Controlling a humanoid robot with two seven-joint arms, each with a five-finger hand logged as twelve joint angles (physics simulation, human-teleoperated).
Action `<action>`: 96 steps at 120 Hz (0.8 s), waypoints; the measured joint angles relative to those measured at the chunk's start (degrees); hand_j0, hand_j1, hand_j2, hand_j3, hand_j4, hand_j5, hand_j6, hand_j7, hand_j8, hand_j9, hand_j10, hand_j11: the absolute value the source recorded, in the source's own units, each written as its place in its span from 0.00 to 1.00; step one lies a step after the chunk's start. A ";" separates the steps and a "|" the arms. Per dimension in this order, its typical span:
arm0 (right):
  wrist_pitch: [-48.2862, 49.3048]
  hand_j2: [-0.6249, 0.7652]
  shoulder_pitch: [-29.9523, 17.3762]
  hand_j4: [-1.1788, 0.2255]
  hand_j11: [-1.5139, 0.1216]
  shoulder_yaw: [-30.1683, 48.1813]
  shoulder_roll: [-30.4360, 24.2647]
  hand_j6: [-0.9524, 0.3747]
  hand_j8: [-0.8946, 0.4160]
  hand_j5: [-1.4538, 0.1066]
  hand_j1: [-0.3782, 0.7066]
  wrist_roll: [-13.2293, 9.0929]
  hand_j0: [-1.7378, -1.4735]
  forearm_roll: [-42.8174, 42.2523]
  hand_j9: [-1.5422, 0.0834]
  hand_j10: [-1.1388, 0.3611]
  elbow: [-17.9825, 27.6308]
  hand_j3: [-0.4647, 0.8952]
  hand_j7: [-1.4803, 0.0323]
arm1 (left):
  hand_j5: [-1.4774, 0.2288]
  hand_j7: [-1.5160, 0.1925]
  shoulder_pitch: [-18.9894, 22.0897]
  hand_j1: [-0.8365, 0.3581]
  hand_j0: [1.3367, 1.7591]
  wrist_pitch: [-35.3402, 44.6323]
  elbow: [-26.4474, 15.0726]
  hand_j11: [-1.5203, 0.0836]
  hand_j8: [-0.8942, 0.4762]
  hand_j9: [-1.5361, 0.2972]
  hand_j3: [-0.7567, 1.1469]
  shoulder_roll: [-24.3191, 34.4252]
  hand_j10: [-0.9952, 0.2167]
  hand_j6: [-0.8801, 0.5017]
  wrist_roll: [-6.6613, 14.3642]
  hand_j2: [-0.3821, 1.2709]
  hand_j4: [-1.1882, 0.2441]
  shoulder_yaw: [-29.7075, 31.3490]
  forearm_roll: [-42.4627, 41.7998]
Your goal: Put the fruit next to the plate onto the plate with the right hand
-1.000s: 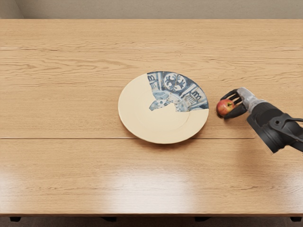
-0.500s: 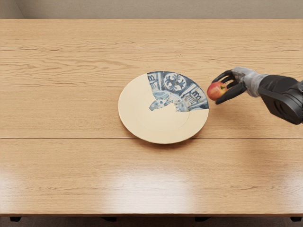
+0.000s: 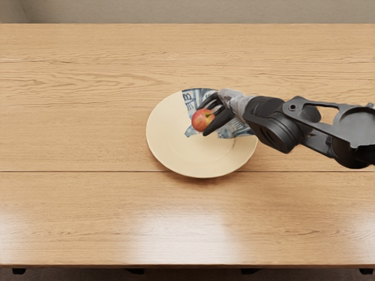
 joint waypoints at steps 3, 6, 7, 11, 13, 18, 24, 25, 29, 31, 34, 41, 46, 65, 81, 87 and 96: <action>-0.05 0.63 0.02 0.47 0.31 -0.16 0.63 0.45 0.35 0.29 0.62 0.00 0.30 -0.03 0.33 0.30 -0.49 0.34 0.35 | 0.68 0.71 0.00 0.75 0.76 0.00 0.00 0.75 0.48 0.67 0.40 0.00 0.62 0.46 0.00 0.26 0.66 0.00 0.00; -0.09 0.62 0.03 0.47 0.31 -0.29 1.13 0.45 0.35 0.29 0.61 0.01 0.30 -0.07 0.33 0.30 -0.87 0.34 0.35 | 0.68 0.71 0.00 0.75 0.76 0.00 0.00 0.75 0.48 0.67 0.40 0.00 0.62 0.46 0.00 0.26 0.66 0.00 0.00; -0.10 0.62 0.03 0.47 0.31 -0.32 1.27 0.45 0.35 0.29 0.61 0.01 0.30 -0.09 0.33 0.30 -0.98 0.34 0.35 | 0.68 0.71 0.00 0.75 0.76 0.00 0.00 0.75 0.48 0.67 0.40 0.00 0.62 0.46 0.00 0.26 0.66 0.00 0.00; -0.13 0.61 0.04 0.46 0.31 -0.44 1.73 0.44 0.34 0.29 0.60 0.00 0.30 -0.18 0.34 0.30 -1.34 0.34 0.36 | 0.68 0.71 0.00 0.75 0.76 0.00 0.00 0.75 0.48 0.67 0.40 0.00 0.62 0.46 0.00 0.26 0.66 0.00 0.00; -0.14 0.61 0.03 0.46 0.32 -0.47 1.90 0.44 0.34 0.30 0.60 0.00 0.30 -0.22 0.34 0.31 -1.48 0.34 0.37 | 0.68 0.71 0.00 0.75 0.76 0.00 0.00 0.75 0.48 0.67 0.40 0.00 0.62 0.46 0.00 0.26 0.66 0.00 0.00; -0.20 0.57 0.01 0.46 0.36 -0.52 2.20 0.42 0.33 0.34 0.59 -0.01 0.30 -0.31 0.38 0.33 -1.75 0.34 0.40 | 0.68 0.71 0.00 0.75 0.76 0.00 0.00 0.75 0.48 0.67 0.40 0.00 0.62 0.46 0.00 0.26 0.66 0.00 0.00; -0.27 0.54 -0.04 0.48 0.42 -0.51 2.38 0.42 0.35 0.40 0.56 -0.03 0.30 -0.39 0.44 0.37 -1.96 0.34 0.45 | 0.68 0.71 0.00 0.75 0.76 0.00 0.00 0.75 0.48 0.67 0.40 0.00 0.62 0.46 0.00 0.26 0.66 0.01 0.00; -0.28 0.53 -0.05 0.49 0.43 -0.50 2.40 0.43 0.35 0.41 0.55 -0.03 0.30 -0.40 0.45 0.38 -1.98 0.34 0.46 | 0.68 0.71 0.00 0.75 0.76 0.00 0.00 0.75 0.48 0.67 0.40 0.00 0.62 0.46 0.00 0.26 0.66 0.01 0.00; -0.32 0.51 -0.09 0.51 0.47 -0.41 2.44 0.44 0.37 0.45 0.52 -0.06 0.30 -0.44 0.49 0.40 -2.07 0.34 0.50 | 0.68 0.71 0.00 0.75 0.76 0.00 0.00 0.75 0.48 0.67 0.40 0.00 0.62 0.46 0.00 0.26 0.66 0.01 0.00; -0.34 0.50 -0.11 0.52 0.49 -0.37 2.45 0.44 0.38 0.47 0.50 -0.06 0.30 -0.44 0.51 0.42 -2.09 0.34 0.52 | 0.68 0.71 0.00 0.75 0.76 0.00 0.00 0.75 0.48 0.67 0.40 0.00 0.62 0.46 0.00 0.26 0.66 0.01 0.00; -0.36 0.49 -0.13 0.54 0.52 -0.32 2.44 0.46 0.39 0.50 0.48 -0.07 0.30 -0.44 0.54 0.44 -2.13 0.34 0.55 | 0.68 0.71 0.00 0.75 0.76 0.00 0.00 0.75 0.48 0.67 0.40 0.00 0.62 0.46 0.00 0.26 0.66 0.01 0.00; -0.39 0.48 -0.16 0.58 0.58 -0.21 2.43 0.49 0.43 0.57 0.42 -0.09 0.30 -0.32 0.60 0.49 -2.17 0.34 0.62 | 0.68 0.71 0.00 0.75 0.76 0.00 0.00 0.75 0.48 0.67 0.40 0.00 0.62 0.46 0.00 0.26 0.66 0.01 0.00; -0.41 0.47 -0.18 0.61 0.62 -0.15 2.42 0.51 0.45 0.61 0.38 -0.10 0.30 -0.24 0.64 0.52 -2.19 0.34 0.66 | 0.68 0.71 0.00 0.75 0.76 0.00 0.00 0.75 0.48 0.67 0.40 0.00 0.62 0.46 0.00 0.26 0.66 0.01 0.00; 0.34 0.45 -0.69 0.69 0.74 1.68 -0.83 0.58 0.53 0.74 0.25 0.02 0.30 0.16 0.76 0.61 -1.01 0.34 0.78 | 0.68 0.71 0.00 0.75 0.76 0.00 0.00 0.75 0.48 0.67 0.40 0.00 0.62 0.46 0.00 0.26 0.66 0.00 0.00; 9.94 0.45 -6.72 0.75 0.81 11.81 -7.94 0.63 0.59 0.81 0.17 0.49 0.30 1.31 0.83 0.67 1.63 0.34 0.86 | 0.68 0.71 0.00 0.75 0.76 0.00 0.01 0.75 0.48 0.67 0.40 0.00 0.62 0.46 0.00 0.26 0.66 0.00 0.00; 16.92 0.45 -11.37 0.76 0.83 18.79 -10.53 0.64 0.60 0.83 0.15 0.66 0.30 2.21 0.85 0.68 2.18 0.34 0.88 | 0.68 0.71 0.00 0.75 0.76 0.00 0.01 0.75 0.48 0.67 0.40 0.00 0.62 0.46 0.00 0.26 0.66 0.00 0.00; 26.69 0.45 -17.91 0.77 0.85 27.95 -14.17 0.65 0.62 0.85 0.13 1.12 0.30 3.78 0.87 0.70 2.68 0.34 0.90 | 0.68 0.71 0.00 0.75 0.76 0.00 0.00 0.75 0.48 0.67 0.40 0.00 0.62 0.46 0.00 0.26 0.66 0.00 0.00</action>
